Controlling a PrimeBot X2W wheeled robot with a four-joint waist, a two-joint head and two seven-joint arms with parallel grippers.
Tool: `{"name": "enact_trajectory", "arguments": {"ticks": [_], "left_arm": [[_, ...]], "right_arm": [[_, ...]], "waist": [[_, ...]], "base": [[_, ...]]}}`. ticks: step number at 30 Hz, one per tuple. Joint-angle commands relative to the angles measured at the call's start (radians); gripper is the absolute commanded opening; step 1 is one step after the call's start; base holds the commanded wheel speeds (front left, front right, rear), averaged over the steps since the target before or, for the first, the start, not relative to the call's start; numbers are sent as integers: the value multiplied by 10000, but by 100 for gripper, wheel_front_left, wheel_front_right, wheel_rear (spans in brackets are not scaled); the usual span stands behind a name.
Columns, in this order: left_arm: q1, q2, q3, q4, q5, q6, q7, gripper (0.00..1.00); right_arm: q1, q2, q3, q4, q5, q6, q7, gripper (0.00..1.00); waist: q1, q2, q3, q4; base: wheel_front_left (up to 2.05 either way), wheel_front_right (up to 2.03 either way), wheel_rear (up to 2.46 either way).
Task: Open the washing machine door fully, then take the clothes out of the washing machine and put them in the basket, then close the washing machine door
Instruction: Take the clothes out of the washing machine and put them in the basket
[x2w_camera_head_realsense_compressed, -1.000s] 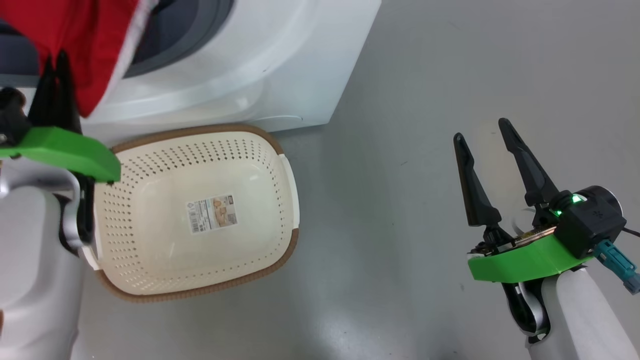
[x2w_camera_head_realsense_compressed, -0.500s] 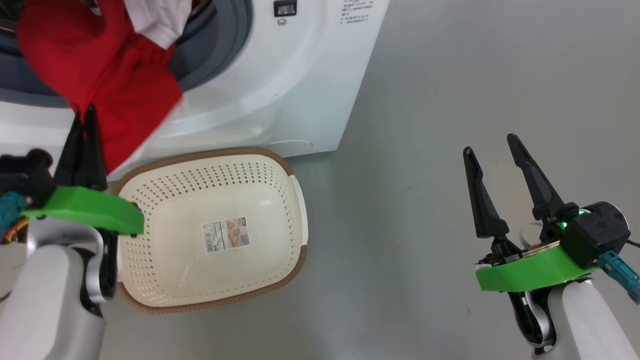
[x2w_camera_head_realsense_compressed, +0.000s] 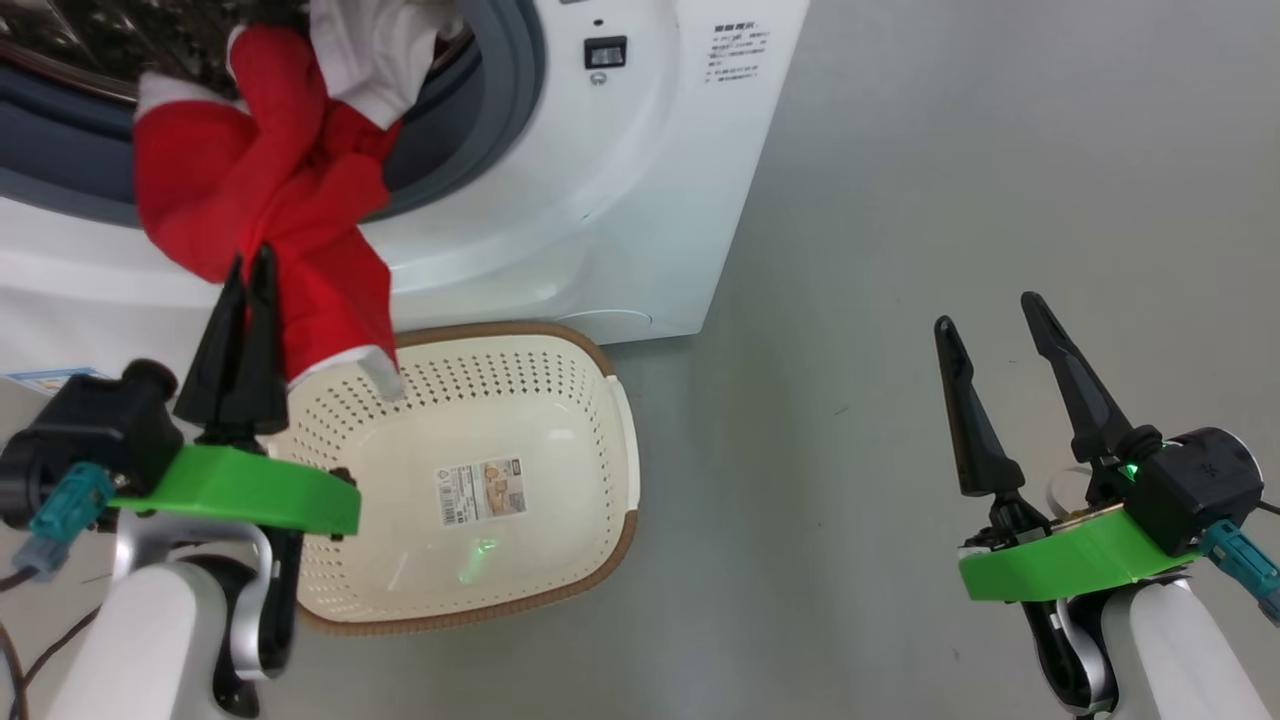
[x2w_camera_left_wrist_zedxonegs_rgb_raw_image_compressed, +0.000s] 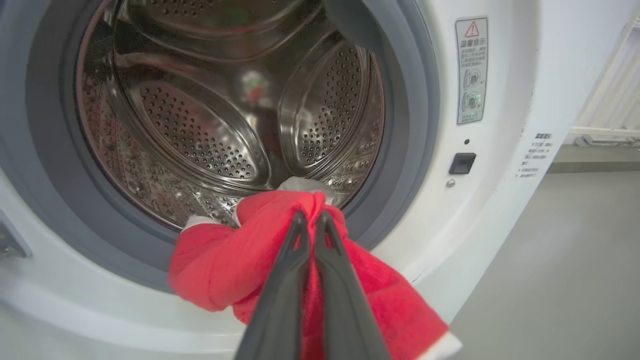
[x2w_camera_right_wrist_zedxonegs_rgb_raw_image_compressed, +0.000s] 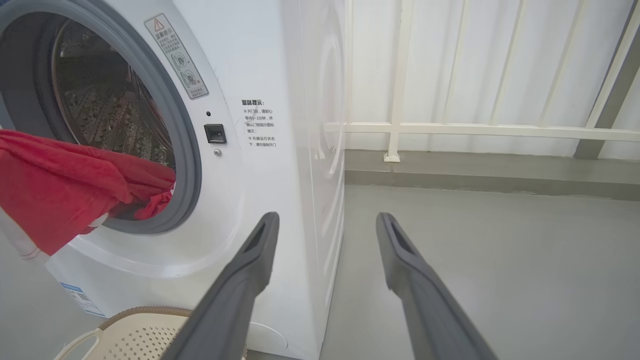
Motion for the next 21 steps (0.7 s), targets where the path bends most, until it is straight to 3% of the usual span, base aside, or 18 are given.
{"name": "enact_trajectory", "arguments": {"ticks": [1,14,21], "left_arm": [[69,217,255,-484,127,113,98,0],[552,97,-275,-2592,417,498,728,0],[838,68,-307,-2815,371,688,996,0]], "right_arm": [[82,-27,141,-276,-45,62,-63,100],[121,-27,55,-323,-30,62,-63,100],[130,-27,55,-379,-60,62,-63,100]], "waist": [[0,0,-38,42],[0,0,-187,218],[0,0,-156,264]], "base": [[0,0,0],[0,0,0],[0,0,0]]}}
